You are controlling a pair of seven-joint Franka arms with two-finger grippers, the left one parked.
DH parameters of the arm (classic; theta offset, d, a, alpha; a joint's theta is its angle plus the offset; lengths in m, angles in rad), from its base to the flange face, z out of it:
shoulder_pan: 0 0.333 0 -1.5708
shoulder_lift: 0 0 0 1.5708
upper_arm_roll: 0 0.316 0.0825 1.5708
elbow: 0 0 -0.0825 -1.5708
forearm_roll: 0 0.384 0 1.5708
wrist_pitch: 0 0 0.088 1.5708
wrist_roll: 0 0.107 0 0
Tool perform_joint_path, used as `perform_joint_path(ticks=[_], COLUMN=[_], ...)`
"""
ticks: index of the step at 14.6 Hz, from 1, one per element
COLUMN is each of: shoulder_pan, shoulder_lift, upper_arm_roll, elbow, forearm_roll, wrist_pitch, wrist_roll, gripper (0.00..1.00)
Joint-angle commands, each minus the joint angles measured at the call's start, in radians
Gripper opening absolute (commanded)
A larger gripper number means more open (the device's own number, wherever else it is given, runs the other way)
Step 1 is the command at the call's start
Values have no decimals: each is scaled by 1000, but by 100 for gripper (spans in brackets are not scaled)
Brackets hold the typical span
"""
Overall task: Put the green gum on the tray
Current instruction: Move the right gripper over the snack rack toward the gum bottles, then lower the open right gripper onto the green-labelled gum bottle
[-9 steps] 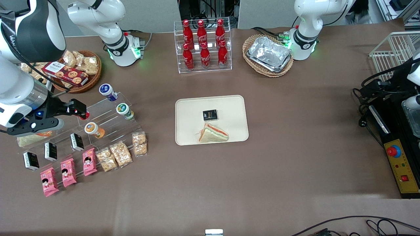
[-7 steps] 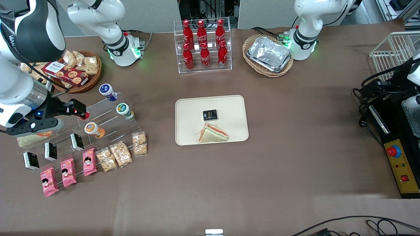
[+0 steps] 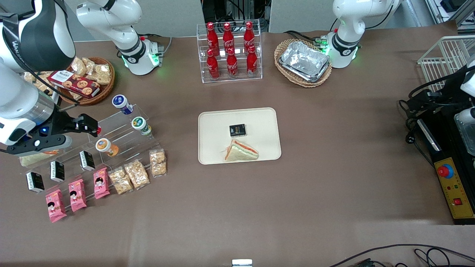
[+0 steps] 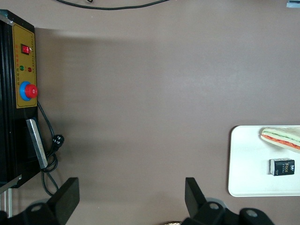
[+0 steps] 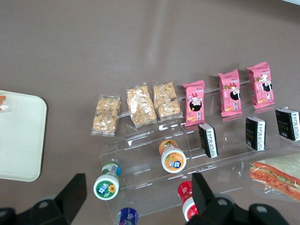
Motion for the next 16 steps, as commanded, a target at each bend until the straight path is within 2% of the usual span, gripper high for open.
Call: perform_joint_path(ticks=[1,5,9,12,16], shoulder_pan=[-8,6,97,159,148], shoulder_lift=[2,-68,-369,-550,-561], upper_arm_roll=[-8,-5,2,3,-3], elbow=[-7,-71,-434,-636,-667], forearm_roll=[112,134,134,134,119], wrist_pitch=[52,21,133,138,141], wrist_roll=[-6,14,152,190,184], gripper=[100,100,100,100,100])
